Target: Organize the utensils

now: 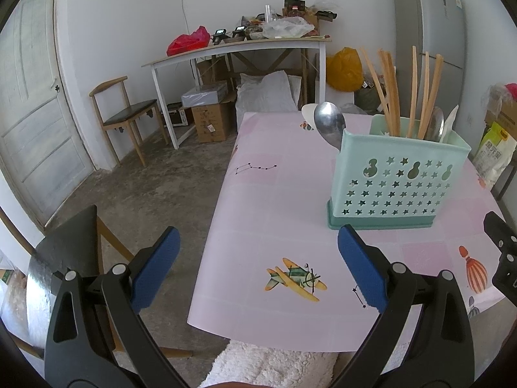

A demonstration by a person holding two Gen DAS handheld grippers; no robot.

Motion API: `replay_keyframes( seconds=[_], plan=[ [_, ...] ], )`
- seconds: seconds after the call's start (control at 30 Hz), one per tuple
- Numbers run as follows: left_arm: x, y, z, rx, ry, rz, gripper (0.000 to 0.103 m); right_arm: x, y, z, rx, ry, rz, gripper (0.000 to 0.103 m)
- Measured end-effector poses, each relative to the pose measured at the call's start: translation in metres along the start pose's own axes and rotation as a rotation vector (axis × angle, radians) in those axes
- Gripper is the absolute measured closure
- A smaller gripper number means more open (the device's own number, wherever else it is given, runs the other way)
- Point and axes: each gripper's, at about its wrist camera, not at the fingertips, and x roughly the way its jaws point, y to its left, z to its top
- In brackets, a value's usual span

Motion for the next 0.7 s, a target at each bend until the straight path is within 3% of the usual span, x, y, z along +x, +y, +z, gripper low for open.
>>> replay_keyframes(
  seconds=[0.7],
  plan=[
    [-0.0001,0.0006,-0.0051,0.006,0.001,-0.013,0.009,-0.0011,-0.0012,-0.0023,0.008,0.002,-0.004,0.007]
  ],
)
